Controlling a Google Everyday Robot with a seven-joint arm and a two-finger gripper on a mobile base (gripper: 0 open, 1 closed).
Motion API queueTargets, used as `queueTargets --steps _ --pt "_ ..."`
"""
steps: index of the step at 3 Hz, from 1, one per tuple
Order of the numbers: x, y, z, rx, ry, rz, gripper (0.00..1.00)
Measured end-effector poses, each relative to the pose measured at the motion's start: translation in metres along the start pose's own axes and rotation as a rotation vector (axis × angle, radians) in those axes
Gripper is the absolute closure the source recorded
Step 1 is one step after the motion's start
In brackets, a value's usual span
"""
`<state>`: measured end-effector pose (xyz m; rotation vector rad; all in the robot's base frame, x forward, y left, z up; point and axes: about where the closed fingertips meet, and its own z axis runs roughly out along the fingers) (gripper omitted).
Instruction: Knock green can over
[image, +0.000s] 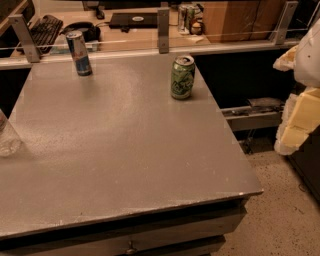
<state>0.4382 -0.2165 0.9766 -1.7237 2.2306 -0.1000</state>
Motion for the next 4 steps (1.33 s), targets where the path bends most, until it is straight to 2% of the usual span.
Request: queueTargets --steps 1,2,3,4 --pt "0.000 0.000 0.000 0.000 0.000 0.000 0.00" --pt "-0.010 -0.028 0.033 0.002 -0.044 0.025 0.00" --pt "-0.030 -0.078 0.088 -0.001 -0.140 0.075 0.00" --pt "-0.057 -0.125 0.133 0.000 -0.262 0.118 0.00"
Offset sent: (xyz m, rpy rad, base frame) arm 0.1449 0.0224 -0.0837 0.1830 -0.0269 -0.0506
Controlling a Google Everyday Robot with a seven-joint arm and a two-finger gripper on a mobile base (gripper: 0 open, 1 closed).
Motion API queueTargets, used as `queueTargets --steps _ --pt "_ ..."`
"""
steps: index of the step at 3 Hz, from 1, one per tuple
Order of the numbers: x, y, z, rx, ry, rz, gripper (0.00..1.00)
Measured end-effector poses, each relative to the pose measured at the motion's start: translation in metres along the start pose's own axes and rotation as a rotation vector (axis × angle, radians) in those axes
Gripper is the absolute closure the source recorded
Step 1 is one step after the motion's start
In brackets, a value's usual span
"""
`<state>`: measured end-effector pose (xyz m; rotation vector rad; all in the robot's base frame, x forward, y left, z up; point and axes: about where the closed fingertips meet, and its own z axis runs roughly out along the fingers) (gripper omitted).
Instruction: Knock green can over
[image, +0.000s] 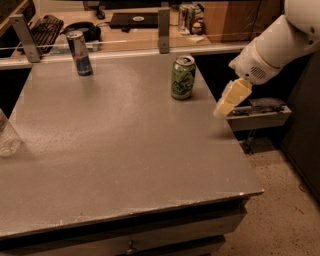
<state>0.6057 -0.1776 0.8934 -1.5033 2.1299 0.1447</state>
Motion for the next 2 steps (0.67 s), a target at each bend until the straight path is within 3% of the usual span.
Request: queueTargets --steps 2 --pt "-0.041 -0.020 0.027 -0.029 -0.268 0.028 0.00"
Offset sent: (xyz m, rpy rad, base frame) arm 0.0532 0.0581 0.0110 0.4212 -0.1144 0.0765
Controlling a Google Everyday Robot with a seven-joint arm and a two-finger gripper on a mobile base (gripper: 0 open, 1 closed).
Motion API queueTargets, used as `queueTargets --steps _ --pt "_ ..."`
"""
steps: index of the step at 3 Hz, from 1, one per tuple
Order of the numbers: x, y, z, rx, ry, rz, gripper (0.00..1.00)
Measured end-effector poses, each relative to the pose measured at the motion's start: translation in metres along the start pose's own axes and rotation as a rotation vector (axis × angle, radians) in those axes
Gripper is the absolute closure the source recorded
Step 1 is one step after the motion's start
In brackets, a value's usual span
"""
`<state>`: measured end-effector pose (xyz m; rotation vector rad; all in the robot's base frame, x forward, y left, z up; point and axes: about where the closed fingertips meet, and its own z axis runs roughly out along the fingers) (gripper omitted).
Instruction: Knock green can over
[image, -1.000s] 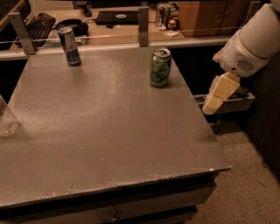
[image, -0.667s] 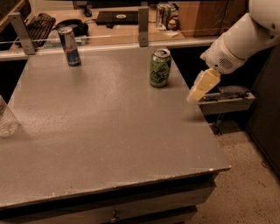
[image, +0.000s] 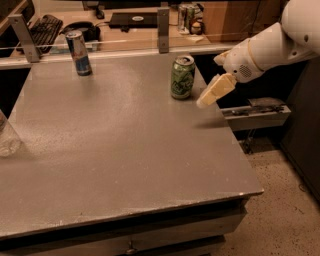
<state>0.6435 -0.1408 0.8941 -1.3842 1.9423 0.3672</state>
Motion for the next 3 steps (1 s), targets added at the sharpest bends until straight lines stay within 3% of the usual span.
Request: queueTargets --steps 1,3 --pt "-0.017 0.002 0.020 -0.046 -0.131 0.028 0.00" --pt "-0.078 0.047 0.041 -0.187 -0.320 0.025 0.00"
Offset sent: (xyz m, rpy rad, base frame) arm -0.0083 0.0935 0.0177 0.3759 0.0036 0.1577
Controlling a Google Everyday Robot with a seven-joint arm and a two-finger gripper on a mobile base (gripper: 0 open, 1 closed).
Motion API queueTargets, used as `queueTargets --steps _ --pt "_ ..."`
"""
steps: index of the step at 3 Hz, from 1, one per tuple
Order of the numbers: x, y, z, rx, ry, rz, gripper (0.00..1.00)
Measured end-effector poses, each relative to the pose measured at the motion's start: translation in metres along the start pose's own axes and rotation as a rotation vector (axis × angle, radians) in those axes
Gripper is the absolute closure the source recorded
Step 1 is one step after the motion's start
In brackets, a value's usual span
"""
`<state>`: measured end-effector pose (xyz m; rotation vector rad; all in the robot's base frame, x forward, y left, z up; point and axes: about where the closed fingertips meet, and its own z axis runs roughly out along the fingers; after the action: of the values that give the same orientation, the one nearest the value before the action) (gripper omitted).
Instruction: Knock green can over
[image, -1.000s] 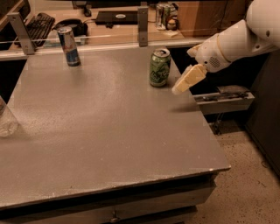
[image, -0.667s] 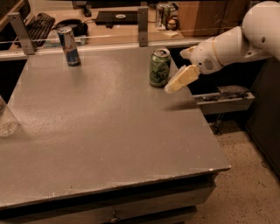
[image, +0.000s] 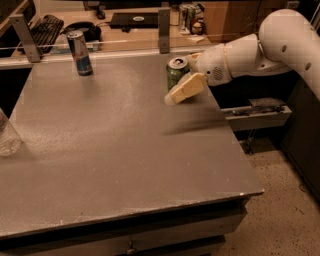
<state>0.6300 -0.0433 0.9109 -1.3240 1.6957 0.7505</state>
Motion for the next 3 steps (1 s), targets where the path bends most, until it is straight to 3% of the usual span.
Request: queueTargets --steps 2,3 --pt "-0.059 0.079 0.023 -0.217 -0.126 -0.003 0.00" --pt "-0.065 0.100 0.020 -0.259 -0.138 0.018 0.00"
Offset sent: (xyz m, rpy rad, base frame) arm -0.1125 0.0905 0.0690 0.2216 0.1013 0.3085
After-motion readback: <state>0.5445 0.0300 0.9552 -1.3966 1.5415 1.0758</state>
